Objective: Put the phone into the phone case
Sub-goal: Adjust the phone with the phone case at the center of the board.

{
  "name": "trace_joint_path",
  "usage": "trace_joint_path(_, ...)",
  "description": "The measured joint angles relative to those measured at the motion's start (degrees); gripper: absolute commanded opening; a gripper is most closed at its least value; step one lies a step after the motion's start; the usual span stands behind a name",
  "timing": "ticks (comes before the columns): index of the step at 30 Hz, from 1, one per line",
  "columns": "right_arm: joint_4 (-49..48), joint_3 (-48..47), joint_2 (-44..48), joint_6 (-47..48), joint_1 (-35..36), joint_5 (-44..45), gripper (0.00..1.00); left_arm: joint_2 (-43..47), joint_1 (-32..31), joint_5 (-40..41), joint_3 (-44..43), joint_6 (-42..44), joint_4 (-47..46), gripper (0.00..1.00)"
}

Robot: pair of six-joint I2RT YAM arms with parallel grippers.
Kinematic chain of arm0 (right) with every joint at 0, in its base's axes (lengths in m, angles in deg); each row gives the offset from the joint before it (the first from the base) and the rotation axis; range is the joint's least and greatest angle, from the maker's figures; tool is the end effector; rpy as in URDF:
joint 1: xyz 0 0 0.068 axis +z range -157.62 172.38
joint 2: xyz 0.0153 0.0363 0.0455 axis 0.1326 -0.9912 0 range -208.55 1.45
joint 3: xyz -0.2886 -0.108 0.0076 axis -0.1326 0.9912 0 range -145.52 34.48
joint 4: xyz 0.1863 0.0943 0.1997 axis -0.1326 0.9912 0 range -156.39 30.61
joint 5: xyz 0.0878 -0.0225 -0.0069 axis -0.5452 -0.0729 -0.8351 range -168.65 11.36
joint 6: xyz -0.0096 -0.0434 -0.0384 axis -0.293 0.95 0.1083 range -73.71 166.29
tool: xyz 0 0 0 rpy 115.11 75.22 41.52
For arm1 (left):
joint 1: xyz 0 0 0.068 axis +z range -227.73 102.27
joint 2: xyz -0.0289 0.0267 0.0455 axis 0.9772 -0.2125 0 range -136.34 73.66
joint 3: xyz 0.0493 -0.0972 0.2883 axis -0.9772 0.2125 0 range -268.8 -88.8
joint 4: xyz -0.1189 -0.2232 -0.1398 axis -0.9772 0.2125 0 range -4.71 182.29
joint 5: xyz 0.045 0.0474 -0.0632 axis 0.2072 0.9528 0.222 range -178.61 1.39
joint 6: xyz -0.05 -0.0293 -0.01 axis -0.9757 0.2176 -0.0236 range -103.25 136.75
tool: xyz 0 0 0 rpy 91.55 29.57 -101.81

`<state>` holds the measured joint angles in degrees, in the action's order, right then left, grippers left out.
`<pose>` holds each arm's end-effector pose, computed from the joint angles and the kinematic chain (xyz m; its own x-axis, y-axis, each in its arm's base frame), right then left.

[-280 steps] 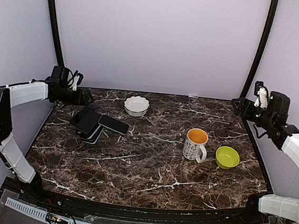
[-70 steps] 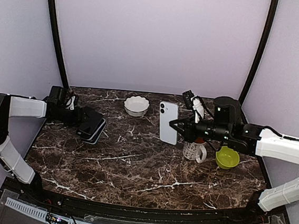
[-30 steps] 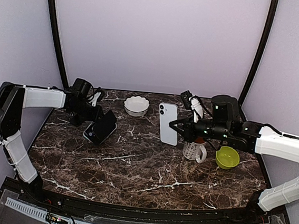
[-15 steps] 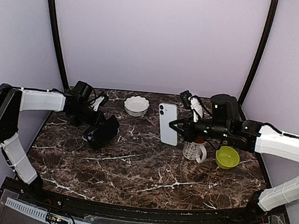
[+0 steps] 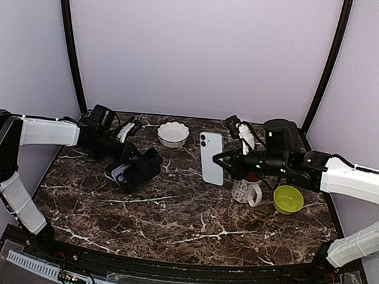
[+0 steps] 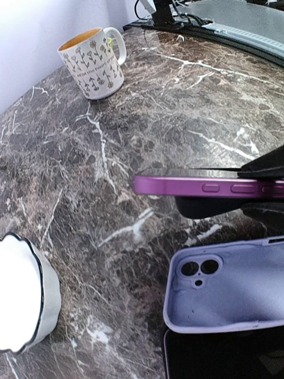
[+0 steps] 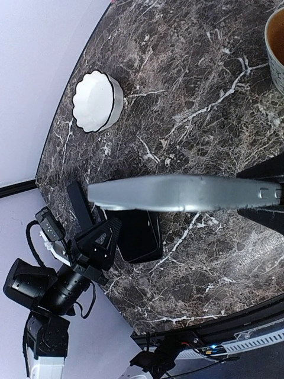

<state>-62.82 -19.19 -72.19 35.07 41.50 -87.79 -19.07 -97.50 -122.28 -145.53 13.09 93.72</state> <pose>0.2042 0.2462 0.3182 -0.4203 -0.1920 -0.8869 -0.7749 0.5845 0.2407 0.3397 -0.1473 0.2242 -0.6992 0.1949 -0.6878 0.6106 0.6632 -0.4328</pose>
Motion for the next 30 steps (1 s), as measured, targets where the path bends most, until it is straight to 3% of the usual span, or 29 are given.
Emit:
trace_joint_path(6, 0.0, 0.0, 0.0, 0.0, 0.0, 0.0, 0.0, -0.9, 0.0, -2.4, 0.2, -1.4, -1.3, 0.0)
trace_joint_path(14, 0.0, 0.0, 0.0, -0.2, 0.0, 0.0, 0.0, -10.7, -0.7, -3.5, -5.3, 0.0, 3.1, 0.0)
trace_joint_path(23, 0.2, 0.0, -0.1, -0.2, 0.0, 0.0, 0.0, -14.4, -9.5, -9.1, -11.0, 2.4, 6.1, 0.0)
trace_joint_path(30, 0.6, 0.0, -0.1, -0.2, 0.0, 0.2, 0.0, -21.6, -9.8, -10.1, -17.2, 5.2, 11.1, 0.0)
